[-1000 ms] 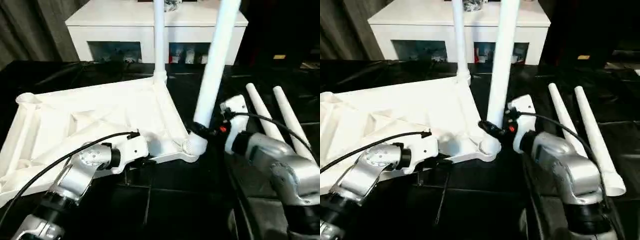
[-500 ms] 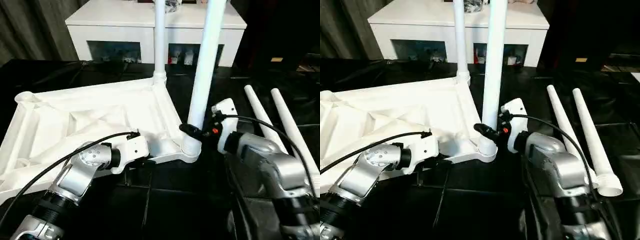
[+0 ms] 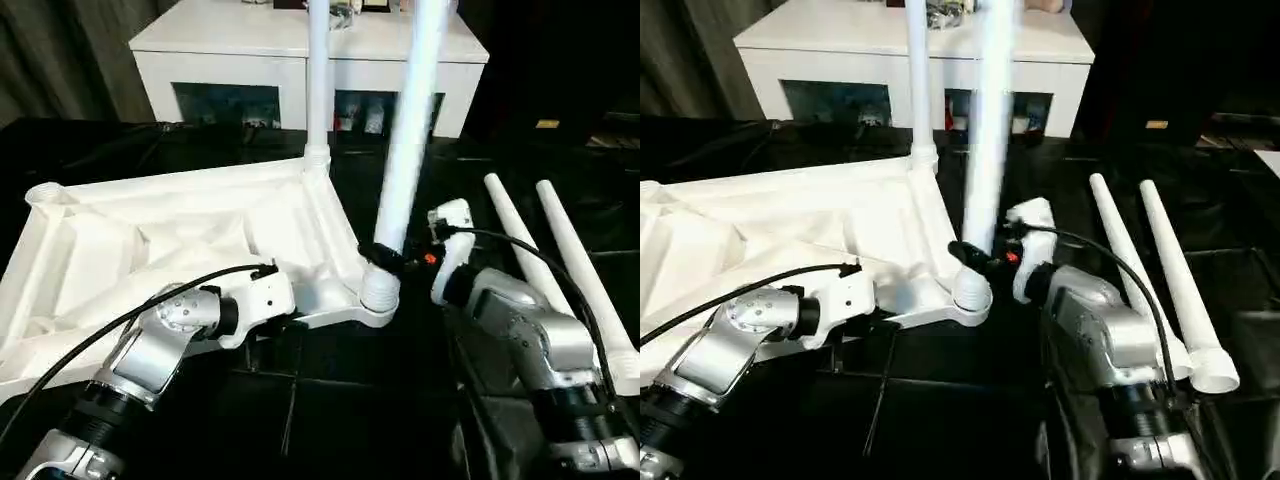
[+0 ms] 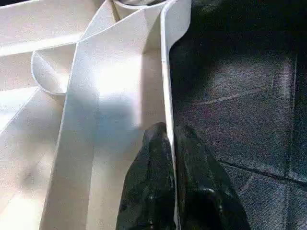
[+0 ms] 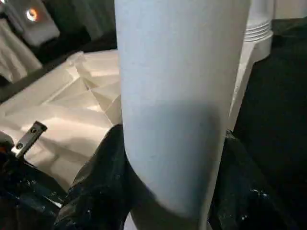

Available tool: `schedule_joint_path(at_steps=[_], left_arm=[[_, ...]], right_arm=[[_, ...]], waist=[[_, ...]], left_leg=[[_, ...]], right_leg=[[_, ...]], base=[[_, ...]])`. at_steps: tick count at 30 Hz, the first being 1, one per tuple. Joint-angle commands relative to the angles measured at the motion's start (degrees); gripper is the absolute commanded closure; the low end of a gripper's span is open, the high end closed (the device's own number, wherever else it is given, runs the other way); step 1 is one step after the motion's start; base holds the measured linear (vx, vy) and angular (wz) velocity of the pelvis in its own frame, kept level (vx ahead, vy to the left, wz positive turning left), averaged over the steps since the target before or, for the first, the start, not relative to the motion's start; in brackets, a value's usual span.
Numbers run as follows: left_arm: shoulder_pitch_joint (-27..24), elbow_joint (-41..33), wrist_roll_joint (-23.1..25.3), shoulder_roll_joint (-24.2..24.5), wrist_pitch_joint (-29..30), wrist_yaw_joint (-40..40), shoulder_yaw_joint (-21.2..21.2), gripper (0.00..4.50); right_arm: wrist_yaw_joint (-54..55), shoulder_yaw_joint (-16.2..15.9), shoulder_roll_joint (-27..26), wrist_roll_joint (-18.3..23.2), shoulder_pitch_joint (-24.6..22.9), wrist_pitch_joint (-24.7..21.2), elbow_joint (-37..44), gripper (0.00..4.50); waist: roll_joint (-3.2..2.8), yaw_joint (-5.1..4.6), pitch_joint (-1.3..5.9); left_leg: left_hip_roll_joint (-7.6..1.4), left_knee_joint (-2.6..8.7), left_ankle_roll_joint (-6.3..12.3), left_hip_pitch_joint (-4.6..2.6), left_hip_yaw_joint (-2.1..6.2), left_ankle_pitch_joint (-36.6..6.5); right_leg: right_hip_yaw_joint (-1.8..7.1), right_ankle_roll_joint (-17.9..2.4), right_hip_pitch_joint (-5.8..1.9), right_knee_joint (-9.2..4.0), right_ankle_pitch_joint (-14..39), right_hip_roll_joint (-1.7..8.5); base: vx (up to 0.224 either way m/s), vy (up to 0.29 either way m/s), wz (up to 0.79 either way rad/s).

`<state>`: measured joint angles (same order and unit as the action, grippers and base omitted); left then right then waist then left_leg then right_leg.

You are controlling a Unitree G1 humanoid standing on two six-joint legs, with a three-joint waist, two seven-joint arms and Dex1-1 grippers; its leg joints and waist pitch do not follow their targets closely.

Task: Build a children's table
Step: Insert table leg to table base, then rotate leg to tighten

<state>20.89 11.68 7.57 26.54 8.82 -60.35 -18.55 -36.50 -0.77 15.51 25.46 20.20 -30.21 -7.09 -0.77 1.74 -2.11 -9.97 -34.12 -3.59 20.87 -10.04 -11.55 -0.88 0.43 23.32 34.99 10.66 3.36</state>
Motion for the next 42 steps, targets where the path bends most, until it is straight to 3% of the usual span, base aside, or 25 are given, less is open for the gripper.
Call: schedule_joint_path(at_steps=[1,5,8,10,12,14,15,18,24,27,28,31,32,33,34,35,37,41,42], left_arm=[[-0.8,1.5,0.5,1.2,0.3,0.4,-0.7,4.5],[-0.1,2.3,0.5,1.0,0.0,0.7,-0.6,4.5],[0.8,3.6,0.6,0.8,-0.9,1.2,-0.5,4.5],[0.9,3.8,0.6,0.8,-1.0,1.3,-0.5,4.5],[1.8,4.9,0.7,0.6,-1.3,1.4,-0.5,4.5],[2.3,5.3,0.7,0.4,-1.2,1.5,-0.5,4.5],[2.5,5.5,0.7,0.4,-1.3,1.5,-0.6,4.5],[2.9,6.1,0.8,0.3,-1.6,1.8,-0.6,4.5],[3.5,7.0,0.6,0.1,-2.0,2.1,-0.8,4.5],[3.9,7.6,0.4,0.1,-2.5,2.2,-1.0,4.5],[3.9,7.6,0.4,0.1,-2.5,2.2,-1.0,4.5],[3.8,7.6,0.3,0.2,-2.7,2.1,-1.0,4.5],[3.6,7.5,0.2,0.3,-2.9,2.1,-1.1,4.5],[3.5,7.4,0.2,0.3,-2.9,2.1,-1.2,4.5],[3.5,7.4,0.2,0.3,-2.9,2.1,-1.2,4.5],[3.4,7.4,0.2,0.3,-2.9,2.1,-1.2,4.5],[3.0,6.9,0.2,0.5,-2.8,2.0,-1.3,4.5],[2.7,6.6,0.1,0.6,-2.6,2.0,-1.2,4.5],[2.6,6.5,0.1,0.6,-2.6,2.1,-1.2,4.5]], right_arm=[[0.8,0.1,0.0,-0.8,-3.1,-0.4,-1.8,2.65],[1.2,1.0,-0.6,-0.9,-5.0,1.3,-1.3,2.66],[1.6,1.1,-0.6,-1.3,-7.3,3.1,0.4,2.66],[1.6,1.1,-0.7,-1.3,-7.6,3.3,0.7,2.66],[1.4,-1.0,0.5,-4.0,-9.2,5.4,2.3,2.66],[1.0,-2.4,1.3,-5.0,-10.2,6.0,3.8,2.66],[0.8,-2.8,1.4,-5.2,-10.8,6.1,4.7,2.66],[0.9,-3.3,1.7,-5.3,-11.8,6.0,6.3,2.66],[1.2,-4.0,2.0,-5.8,-13.0,6.3,7.7,2.66],[1.2,-5.7,2.5,-7.3,-11.7,5.9,6.8,2.66],[0.9,-6.1,2.7,-7.4,-11.3,5.4,6.6,2.66],[-1.4,-9.7,4.5,-9.2,-8.9,2.1,5.3,2.66],[-2.8,-11.7,5.4,-10.5,-7.1,0.6,3.7,2.66],[-3.5,-12.6,5.8,-11.1,-6.1,-0.3,2.8,2.66],[-3.6,-12.7,5.9,-11.1,-6.0,-0.4,2.6,2.66],[-3.8,-13.0,6.0,-11.4,-5.6,-0.8,2.2,2.66],[-5.8,-14.0,6.6,-11.0,-3.2,-3.5,-0.2,2.66],[-6.7,-14.5,7.3,-10.7,-1.6,-5.3,-2.2,2.66],[-6.8,-14.4,7.4,-10.6,-1.5,-5.8,-2.8,2.66]], waist=[[0.42,0.3,2.93],[0.0,0.19,2.65],[-0.36,0.29,2.72],[-0.15,0.23,2.75],[-0.72,0.25,2.62],[-0.41,0.26,2.52],[-0.66,0.28,2.47],[-0.55,0.13,2.42],[-0.59,0.1,2.31],[-0.19,-0.03,2.2],[-0.34,-0.02,2.11],[-0.07,-0.07,2.05],[0.36,-0.23,2.03],[0.24,-0.23,1.94],[0.49,-0.31,1.98],[0.11,-0.23,1.94],[0.63,-0.31,1.92],[0.78,-0.26,2.1],[1.05,-0.27,2.12]], left_leg=[[-2.55,4.01,1.77,-0.27,0.6,-9.1],[-2.49,4.29,0.69,-0.5,0.72,-12.4],[-2.49,4.45,-0.1,-0.75,0.8,-13.8],[-2.44,4.49,-0.15,-0.77,0.84,-14.2],[-2.45,4.58,-0.48,-0.83,0.89,-15.7],[-2.44,4.73,-0.73,-0.79,0.99,-16.5],[-2.45,4.76,-0.8,-0.82,1.03,-16.9],[-2.48,4.84,-0.94,-0.97,1.16,-18.8],[-2.51,4.99,-0.98,-0.92,1.24,-19.8],[-2.47,5.03,-1.02,-0.95,1.26,-20.7],[-2.46,5.05,-1.08,-0.97,1.33,-21.2],[-2.49,5.04,-1.05,-1.02,1.4,-21.3],[-2.47,5.02,-0.9,-0.91,1.43,-21.4],[-2.42,5.07,-0.96,-0.82,1.56,-21.5],[-2.44,5.05,-0.87,-0.86,1.51,-21.5],[-2.51,4.93,-1.17,-1.23,1.49,-22.4],[-2.53,5.05,-1.25,-1.11,1.58,-22.7],[-2.67,5.22,-1.57,-1.08,1.66,-23.2],[-2.65,5.19,-1.53,-1.12,1.61,-23.3]], right_leg=[[1.93,-13.0,-2.68,-3.94,8.4,3.75],[1.94,-12.5,-2.42,-4.44,13.1,3.73],[2.0,-11.9,-2.41,-4.56,13.0,3.59],[1.97,-12.0,-2.48,-4.49,12.9,3.57],[1.99,-11.8,-2.32,-4.74,14.8,3.65],[2.0,-10.9,-2.37,-4.88,16.4,3.61],[2.02,-10.7,-2.32,-4.94,17.1,3.67],[2.06,-10.1,-2.1,-5.25,20.0,3.69],[2.08,-9.9,-2.01,-5.34,20.5,3.69],[2.07,-9.2,-1.84,-5.56,23.0,3.68],[2.11,-8.8,-1.74,-5.69,24.6,3.8],[2.12,-8.1,-1.62,-5.81,26.5,3.81],[2.1,-7.8,-1.59,-5.87,27.6,3.85],[2.03,-7.7,-1.64,-5.79,28.2,3.85],[2.03,-7.5,-1.61,-5.87,28.7,3.85],[2.18,-7.0,-1.08,-6.17,30.2,3.97],[2.13,-6.8,-1.11,-6.17,30.3,3.92],[2.1,-7.1,-1.21,-5.97,27.9,3.9],[2.1,-7.2,-1.14,-5.96,27.8,3.89]], base=[[0.0,0.0,0.0],[0.0,0.0,0.0],[0.0,0.0,0.0],[0.0,0.0,0.0],[0.0,0.0,0.0],[0.0,0.0,0.0],[0.0,0.0,0.0],[0.0,0.0,0.0],[0.0,0.0,0.0],[0.0,0.0,0.0],[0.0,0.0,0.0],[0.0,0.0,0.0],[0.0,0.0,0.0],[0.0,0.0,0.0],[0.0,0.0,0.0],[0.0,0.0,0.0],[0.0,0.0,0.0],[0.0,0.0,0.0],[0.0,0.0,0.0]])
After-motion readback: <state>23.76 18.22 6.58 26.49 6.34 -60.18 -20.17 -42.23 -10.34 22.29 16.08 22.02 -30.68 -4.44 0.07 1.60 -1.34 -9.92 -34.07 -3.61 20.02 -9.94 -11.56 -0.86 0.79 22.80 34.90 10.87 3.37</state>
